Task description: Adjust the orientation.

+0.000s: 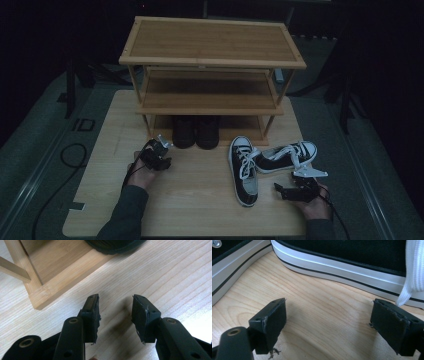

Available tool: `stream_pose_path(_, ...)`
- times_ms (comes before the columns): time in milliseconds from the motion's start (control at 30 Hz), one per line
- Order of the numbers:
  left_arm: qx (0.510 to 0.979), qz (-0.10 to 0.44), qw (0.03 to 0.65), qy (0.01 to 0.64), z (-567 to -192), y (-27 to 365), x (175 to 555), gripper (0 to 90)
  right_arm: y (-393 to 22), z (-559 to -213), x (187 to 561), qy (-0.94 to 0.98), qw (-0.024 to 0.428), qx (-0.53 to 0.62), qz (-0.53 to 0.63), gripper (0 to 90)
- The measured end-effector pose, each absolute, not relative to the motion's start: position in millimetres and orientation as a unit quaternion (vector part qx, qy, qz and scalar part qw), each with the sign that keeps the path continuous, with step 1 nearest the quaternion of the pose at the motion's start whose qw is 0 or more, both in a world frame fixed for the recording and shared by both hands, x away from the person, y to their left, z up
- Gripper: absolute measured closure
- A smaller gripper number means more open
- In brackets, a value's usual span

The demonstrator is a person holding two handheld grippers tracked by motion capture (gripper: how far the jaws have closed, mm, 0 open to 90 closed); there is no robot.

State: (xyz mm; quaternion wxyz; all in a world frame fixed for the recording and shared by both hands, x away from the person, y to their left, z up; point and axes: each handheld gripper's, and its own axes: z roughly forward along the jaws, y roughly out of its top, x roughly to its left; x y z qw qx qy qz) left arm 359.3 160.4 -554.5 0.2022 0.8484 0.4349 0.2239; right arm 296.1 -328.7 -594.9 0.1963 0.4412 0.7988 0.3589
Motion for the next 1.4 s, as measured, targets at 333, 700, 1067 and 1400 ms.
stream_pose_path(333, 0.839, 0.216, 0.223, 0.447, -555.2, 165.9, 359.3, 56.9, -325.2, -588.8, 296.2, 0.808, 0.18, 0.451, 0.333, 14.2)
stream_pose_path(700, 0.832, 0.206, 0.24, 0.457, -561.4, 174.0, 361.0, 55.0, -322.4, -572.8, 288.8, 0.82, 0.142, 0.444, 0.331, 31.9)
stream_pose_path(1067, 0.828, 0.203, 0.261, 0.453, -565.0, 183.4, 362.7, 47.0, -294.0, -540.1, 288.3, 0.847, 0.136, 0.388, 0.336, 47.2)
stream_pose_path(1400, 0.813, 0.205, 0.276, 0.47, -568.3, 191.5, 365.3, 40.4, -267.2, -517.8, 293.0, 0.855, 0.134, 0.362, 0.345, 42.6)
